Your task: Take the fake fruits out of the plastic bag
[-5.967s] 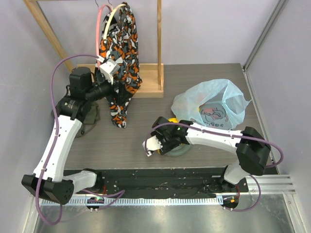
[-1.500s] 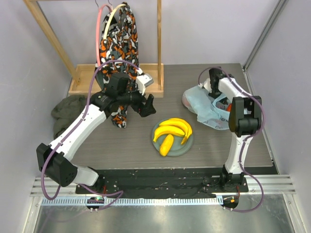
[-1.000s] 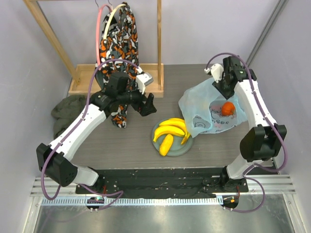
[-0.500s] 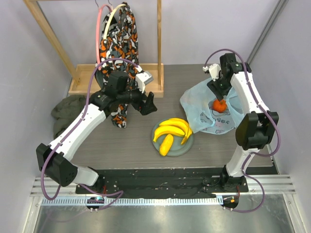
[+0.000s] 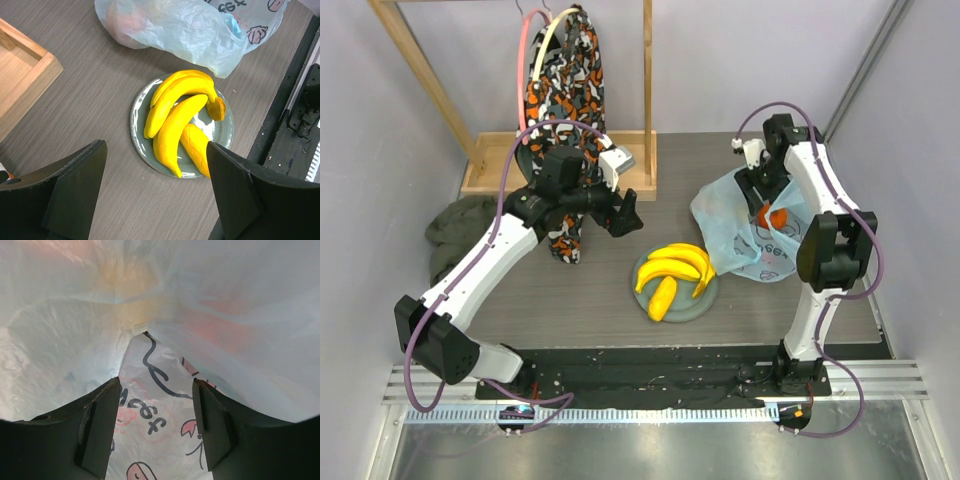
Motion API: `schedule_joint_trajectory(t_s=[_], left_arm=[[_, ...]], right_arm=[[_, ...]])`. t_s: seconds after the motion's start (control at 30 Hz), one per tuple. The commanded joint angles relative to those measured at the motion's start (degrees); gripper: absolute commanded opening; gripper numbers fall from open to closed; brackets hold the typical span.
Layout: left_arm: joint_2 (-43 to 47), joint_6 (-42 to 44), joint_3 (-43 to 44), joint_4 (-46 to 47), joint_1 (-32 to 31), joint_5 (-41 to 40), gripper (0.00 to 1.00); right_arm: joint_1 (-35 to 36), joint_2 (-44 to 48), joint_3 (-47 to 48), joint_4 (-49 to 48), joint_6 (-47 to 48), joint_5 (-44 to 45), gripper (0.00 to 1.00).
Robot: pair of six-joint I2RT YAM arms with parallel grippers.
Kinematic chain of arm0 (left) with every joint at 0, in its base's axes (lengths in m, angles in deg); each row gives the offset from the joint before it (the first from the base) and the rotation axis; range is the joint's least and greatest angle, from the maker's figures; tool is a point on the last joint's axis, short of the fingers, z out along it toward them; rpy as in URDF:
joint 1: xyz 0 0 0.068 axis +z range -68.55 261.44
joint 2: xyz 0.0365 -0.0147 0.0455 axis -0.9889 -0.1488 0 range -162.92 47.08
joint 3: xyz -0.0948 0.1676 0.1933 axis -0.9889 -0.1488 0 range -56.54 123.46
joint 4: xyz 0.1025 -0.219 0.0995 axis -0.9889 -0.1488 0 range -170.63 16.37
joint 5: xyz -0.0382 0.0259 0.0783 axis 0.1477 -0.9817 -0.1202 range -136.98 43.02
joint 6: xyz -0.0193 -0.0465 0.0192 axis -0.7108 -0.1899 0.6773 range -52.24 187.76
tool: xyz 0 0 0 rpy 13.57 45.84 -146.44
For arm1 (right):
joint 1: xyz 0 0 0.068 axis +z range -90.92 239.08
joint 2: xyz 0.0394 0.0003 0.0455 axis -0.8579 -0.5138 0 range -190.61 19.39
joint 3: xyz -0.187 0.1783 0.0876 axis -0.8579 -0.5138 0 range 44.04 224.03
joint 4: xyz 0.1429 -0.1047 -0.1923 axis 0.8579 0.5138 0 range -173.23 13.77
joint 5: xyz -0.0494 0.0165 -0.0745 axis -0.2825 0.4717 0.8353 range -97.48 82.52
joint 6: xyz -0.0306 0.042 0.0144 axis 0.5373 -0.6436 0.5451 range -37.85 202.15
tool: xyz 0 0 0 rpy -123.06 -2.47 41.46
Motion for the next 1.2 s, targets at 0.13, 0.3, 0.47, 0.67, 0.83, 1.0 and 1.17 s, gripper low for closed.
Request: schedule_joint_trajectory(t_s=[0.13, 0.3, 0.47, 0.67, 0.83, 1.0, 1.17], left_arm=[[-0.94, 0.16, 0.73, 1.83, 0.45, 0.46, 0.85], [-1.90, 0.25, 0.82, 1.39, 0.45, 0.72, 0.86], [-4.01, -0.28, 1.70, 1.39, 0.36, 1.60, 0.85], [-5.77, -0.02, 2.75, 0.86, 0.45, 1.07, 0.85], [-6.30, -0.01, 3.02, 0.25, 0.36, 0.72, 0.85], [-6.83, -0.01, 3.90, 0.07, 0.45, 0.63, 0.85], [-7.27, 0.07, 4.69, 0.42, 0.27, 0.80, 0.85]], right_arm=[[-0.50, -1.44, -0.52, -1.23, -0.02, 7.10, 0.69], [-4.97, -4.94, 0.16, -4.74, -1.95, 9.31, 0.80], [-7.97, -10.13, 8.34, -3.96, -1.60, 6.41, 0.84], [-8.32, -15.23, 10.28, -4.57, 0.25, 1.48, 1.00], [-8.32, -18.05, 10.20, -6.06, 0.77, 2.27, 1.00], [-8.41, -16.30, 7.30, -10.28, 1.91, 2.89, 0.85], [-9.11, -11.99, 4.83, -13.45, 3.05, 2.72, 0.56]])
